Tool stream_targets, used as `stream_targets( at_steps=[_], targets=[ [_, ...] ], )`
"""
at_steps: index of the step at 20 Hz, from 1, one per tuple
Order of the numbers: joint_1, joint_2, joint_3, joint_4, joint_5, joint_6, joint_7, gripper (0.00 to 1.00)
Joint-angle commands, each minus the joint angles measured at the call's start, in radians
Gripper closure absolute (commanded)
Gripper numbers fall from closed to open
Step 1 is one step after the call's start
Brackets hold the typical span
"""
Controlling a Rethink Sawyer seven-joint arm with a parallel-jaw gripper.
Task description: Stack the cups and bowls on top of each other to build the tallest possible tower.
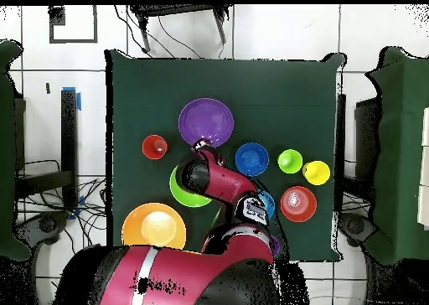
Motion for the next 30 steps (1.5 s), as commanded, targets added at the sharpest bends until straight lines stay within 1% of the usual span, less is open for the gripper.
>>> stream_targets(
  at_steps=[1, 2, 6, 9, 12, 16, 22, 26, 30],
  targets=[
    [0.000, 0.042, 0.110, -0.065, -0.062, -0.027, 0.080, 0.00],
    [0.006, 0.044, 0.099, -0.076, -0.084, -0.045, 0.066, 1.00],
    [-0.013, 0.035, 0.118, -0.076, -0.109, -0.035, 0.054, 1.00],
    [-0.024, 0.021, 0.126, -0.068, -0.111, -0.007, 0.059, 1.00],
    [-0.034, -0.008, 0.134, -0.045, -0.124, -0.006, 0.068, 1.00],
    [-0.043, -0.055, 0.139, -0.024, -0.131, 0.032, 0.064, 1.00],
    [-0.064, -0.129, 0.149, -0.021, -0.138, 0.104, 0.043, 1.00],
    [-0.112, -0.138, 0.171, -0.050, -0.165, 0.167, -0.013, 1.00],
    [-0.183, -0.101, 0.211, -0.102, -0.207, 0.186, -0.062, 1.00]
  ],
)
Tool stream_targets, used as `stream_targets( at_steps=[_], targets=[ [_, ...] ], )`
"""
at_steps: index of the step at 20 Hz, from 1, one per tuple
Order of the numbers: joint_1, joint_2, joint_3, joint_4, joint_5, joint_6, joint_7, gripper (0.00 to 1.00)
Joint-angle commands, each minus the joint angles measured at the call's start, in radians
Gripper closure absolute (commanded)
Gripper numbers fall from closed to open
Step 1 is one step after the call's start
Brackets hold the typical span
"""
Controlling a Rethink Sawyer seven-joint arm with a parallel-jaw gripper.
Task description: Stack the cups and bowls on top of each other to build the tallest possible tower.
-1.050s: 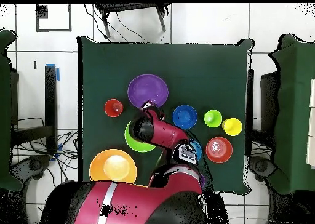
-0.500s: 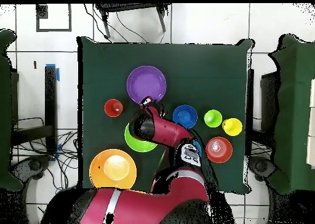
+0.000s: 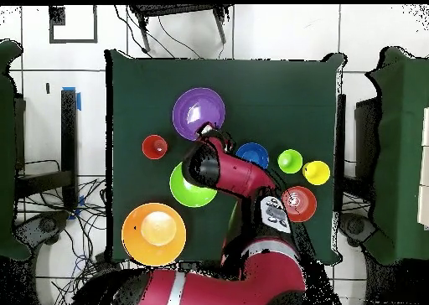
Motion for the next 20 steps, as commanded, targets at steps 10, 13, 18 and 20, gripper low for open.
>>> stream_targets(
  at_steps=[10, 13, 18, 20],
  targets=[
    [-0.224, 0.128, 0.260, -0.225, -0.236, 0.167, -0.121, 1.00],
    [-0.238, 0.141, 0.281, -0.248, -0.262, 0.179, -0.115, 1.00],
    [-0.260, 0.156, 0.319, -0.296, -0.300, 0.205, -0.114, 1.00],
    [-0.266, 0.165, 0.334, -0.315, -0.313, 0.213, -0.117, 1.00]
  ],
)
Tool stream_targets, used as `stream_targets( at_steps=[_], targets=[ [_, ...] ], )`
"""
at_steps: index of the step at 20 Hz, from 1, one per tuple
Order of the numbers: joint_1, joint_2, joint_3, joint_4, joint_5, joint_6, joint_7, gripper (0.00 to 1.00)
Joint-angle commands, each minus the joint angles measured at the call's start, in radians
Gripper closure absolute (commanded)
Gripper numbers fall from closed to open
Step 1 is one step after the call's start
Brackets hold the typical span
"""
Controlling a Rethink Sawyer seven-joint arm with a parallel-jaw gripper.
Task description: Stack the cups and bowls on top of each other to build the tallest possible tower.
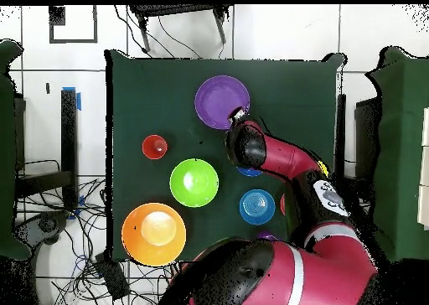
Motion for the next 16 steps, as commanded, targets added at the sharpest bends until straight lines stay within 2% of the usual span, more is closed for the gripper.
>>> stream_targets(
  at_steps=[1, 8, 16],
  targets=[
    [-0.008, 0.072, 0.167, -0.133, -0.099, 0.125, -0.117, 1.00],
    [-0.015, 0.092, 0.203, -0.186, -0.132, 0.145, -0.120, 1.00],
    [-0.012, 0.088, 0.198, -0.139, -0.146, 0.137, -0.077, 1.00]
  ],
)
